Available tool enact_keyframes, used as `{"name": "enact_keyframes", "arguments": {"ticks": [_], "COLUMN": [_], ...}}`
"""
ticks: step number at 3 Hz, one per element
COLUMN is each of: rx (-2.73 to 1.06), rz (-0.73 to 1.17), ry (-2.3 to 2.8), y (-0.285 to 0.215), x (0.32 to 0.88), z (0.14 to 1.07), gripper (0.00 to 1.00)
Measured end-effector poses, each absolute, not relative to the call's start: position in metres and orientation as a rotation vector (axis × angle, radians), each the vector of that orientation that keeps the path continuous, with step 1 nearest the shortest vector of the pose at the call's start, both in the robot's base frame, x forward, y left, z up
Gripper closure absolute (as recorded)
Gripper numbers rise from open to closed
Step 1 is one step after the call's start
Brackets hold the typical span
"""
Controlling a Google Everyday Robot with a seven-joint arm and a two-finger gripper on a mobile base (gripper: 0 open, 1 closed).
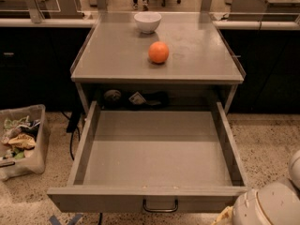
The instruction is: Close top drawer
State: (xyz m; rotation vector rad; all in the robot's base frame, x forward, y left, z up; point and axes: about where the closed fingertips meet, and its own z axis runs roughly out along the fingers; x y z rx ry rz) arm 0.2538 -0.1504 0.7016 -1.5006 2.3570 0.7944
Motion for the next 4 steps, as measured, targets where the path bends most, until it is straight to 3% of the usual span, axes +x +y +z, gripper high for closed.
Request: {"name": "enact_keyframes", "arguments": {"ticks": [4], "rx": [-1.379], "rz": [0.707], "ry": [2.399], "y": [-0.140], "x": [0.302], "z": [0.660], "gripper": [1.00]}}
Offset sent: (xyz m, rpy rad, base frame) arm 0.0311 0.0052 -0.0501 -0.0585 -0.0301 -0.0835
